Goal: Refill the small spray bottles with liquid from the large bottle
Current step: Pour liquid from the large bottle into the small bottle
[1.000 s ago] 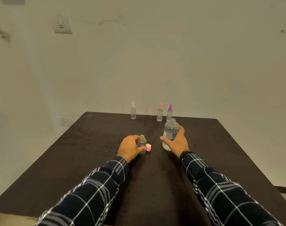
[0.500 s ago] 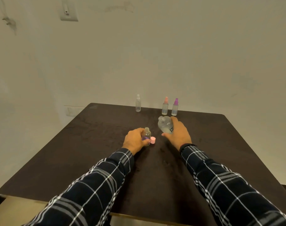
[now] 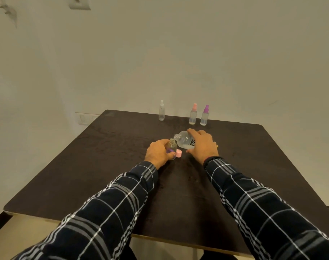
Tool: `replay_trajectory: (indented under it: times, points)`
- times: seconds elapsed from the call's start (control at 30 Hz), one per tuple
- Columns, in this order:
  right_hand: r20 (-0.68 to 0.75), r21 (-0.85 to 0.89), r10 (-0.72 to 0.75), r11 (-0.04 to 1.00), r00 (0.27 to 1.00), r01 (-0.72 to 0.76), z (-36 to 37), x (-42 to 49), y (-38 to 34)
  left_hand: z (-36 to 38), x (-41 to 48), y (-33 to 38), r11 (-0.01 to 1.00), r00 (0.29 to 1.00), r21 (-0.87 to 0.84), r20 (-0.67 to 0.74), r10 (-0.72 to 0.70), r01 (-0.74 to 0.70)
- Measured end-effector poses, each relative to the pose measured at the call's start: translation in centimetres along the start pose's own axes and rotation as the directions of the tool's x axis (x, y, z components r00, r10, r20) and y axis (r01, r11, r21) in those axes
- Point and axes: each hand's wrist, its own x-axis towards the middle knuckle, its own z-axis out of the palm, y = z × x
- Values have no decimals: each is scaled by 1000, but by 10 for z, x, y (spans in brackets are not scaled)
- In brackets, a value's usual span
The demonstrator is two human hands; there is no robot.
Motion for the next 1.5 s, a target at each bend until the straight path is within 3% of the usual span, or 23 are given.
replay_trajectory:
  times: [0.4,0.63,1.5]
  points:
    - [6,-93,-23,995,1000,24,-5,2,-2,1,-1,0,1000,1000,10,3,-3,3]
    - [27,-25,-9,1000,1000,9,-1,3,-5,1,0,0,1000,1000,6,14,-7,7]
    - [34,-80,-28,996,999,31,-5,4,-4,2,2,-3,1000,1000,17,4,5,-6]
